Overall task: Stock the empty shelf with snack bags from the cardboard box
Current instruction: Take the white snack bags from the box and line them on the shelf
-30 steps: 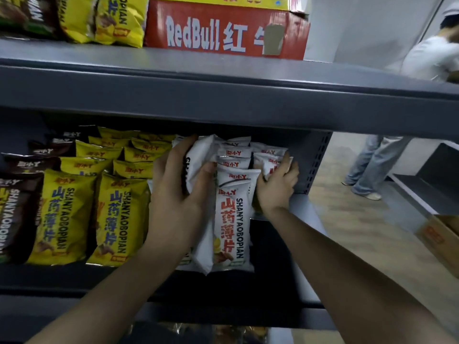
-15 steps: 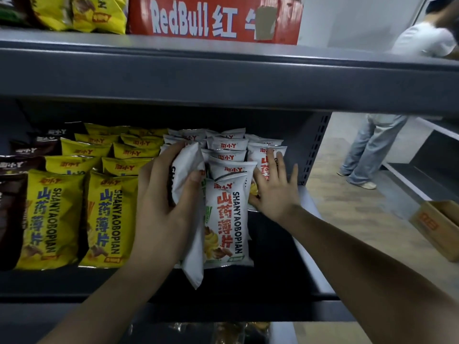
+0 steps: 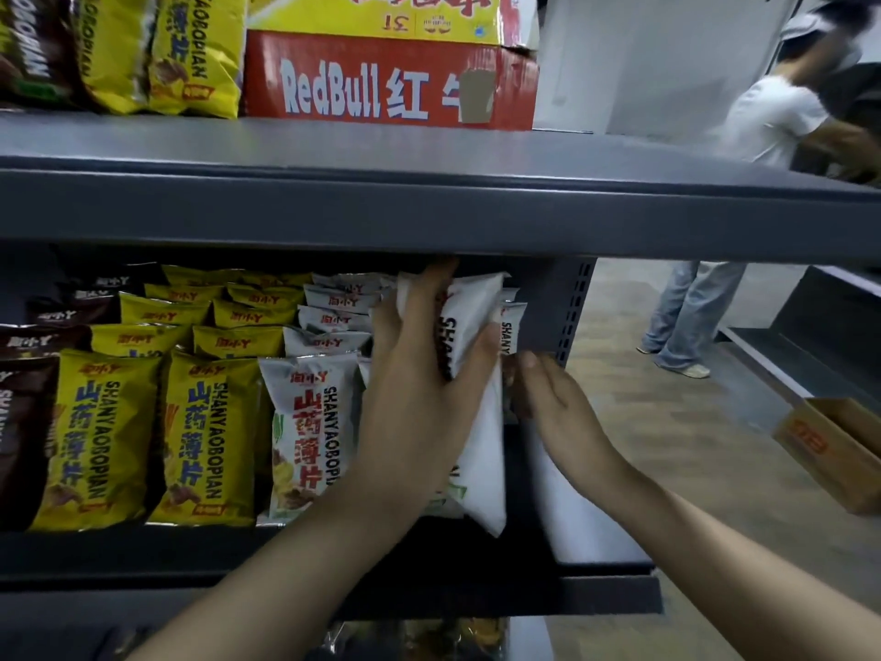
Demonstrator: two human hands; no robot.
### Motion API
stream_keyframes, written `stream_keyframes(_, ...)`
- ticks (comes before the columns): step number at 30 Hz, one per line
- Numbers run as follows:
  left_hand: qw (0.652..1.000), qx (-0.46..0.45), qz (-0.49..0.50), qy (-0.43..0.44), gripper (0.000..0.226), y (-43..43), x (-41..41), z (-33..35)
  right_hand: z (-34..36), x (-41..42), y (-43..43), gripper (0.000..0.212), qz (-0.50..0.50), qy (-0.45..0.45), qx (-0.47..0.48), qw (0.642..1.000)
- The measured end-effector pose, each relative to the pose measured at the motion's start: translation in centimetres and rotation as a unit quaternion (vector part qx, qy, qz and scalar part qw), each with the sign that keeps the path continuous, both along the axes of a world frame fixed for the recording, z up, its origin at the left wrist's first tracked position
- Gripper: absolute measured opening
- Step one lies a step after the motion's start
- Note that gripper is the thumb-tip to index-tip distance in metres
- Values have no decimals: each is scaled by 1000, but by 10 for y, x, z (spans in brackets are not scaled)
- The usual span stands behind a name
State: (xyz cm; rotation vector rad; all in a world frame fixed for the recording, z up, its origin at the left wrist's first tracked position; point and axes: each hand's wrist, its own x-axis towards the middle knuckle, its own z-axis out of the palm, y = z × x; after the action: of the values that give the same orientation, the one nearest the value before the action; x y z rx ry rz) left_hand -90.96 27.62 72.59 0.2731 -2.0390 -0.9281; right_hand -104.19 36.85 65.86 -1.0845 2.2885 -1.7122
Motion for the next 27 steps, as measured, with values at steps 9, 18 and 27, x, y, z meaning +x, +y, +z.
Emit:
stream_keyframes(9, 984, 38, -24, -172, 86, 25, -66, -3, 17, 31, 50, 50, 203, -146, 23, 968)
stream_keyframes(18, 969, -2, -13, -246, 70, 40, -71, -38, -35, -31, 39, 63, 62, -216, 50, 973)
stream_keyframes(27, 931, -109, 13, -348, 72, 36, -66, -87, -52, -57, 2, 21, 50, -208, 41, 976)
